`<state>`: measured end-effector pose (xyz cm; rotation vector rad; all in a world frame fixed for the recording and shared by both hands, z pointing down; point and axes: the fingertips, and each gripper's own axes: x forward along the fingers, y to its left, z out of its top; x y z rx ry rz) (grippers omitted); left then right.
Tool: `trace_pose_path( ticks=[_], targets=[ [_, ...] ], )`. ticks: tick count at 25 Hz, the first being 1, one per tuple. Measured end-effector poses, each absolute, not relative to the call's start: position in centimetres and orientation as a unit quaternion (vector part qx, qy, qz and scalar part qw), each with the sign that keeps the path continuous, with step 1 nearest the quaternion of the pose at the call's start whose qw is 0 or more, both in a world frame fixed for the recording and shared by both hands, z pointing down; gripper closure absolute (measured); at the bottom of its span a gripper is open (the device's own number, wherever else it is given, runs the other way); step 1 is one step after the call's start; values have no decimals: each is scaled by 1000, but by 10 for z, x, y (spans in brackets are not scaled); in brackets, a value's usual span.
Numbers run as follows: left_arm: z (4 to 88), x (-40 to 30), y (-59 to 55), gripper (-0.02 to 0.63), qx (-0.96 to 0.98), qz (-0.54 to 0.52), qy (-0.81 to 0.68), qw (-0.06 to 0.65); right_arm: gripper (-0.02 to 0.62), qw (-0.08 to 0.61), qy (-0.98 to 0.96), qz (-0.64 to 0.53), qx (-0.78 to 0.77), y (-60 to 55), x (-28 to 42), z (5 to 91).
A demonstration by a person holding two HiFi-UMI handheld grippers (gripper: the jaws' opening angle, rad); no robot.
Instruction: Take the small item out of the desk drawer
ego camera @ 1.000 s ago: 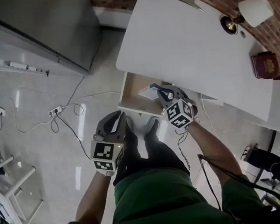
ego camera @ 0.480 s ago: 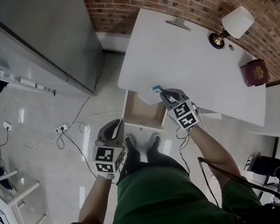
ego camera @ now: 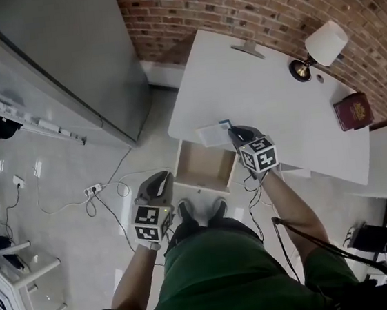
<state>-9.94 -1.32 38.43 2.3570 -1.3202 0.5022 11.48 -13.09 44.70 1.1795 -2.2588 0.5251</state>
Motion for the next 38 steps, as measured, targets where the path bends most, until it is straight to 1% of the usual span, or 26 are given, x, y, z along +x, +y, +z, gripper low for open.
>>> trace_pose_path(
  ticks=[8,13,16,22,27,35,38],
  targets=[
    [380,-92,-28,572,838,173,-470,215,549,182,-794,332,476,-151,136,480],
    [385,-98,-29,572,835,183,-478,203,545,81,-744,445,492,-156,144,504],
    [390,-99,-24,572,832,190,-478,209,545,46,-711,489,502,-155,151,521],
    [395,-104,-16,572,825,210,-481,209,532,40,-680,516,518,-153,160,548],
    [397,-109,-18,572,823,210,-484,212,514,70,-682,504,525,-156,162,557],
    [398,-100,-28,572,830,202,-472,217,511,79,-687,488,532,-156,171,549],
    [397,-94,-30,572,834,201,-466,215,517,97,-699,467,533,-155,175,542]
  ],
)
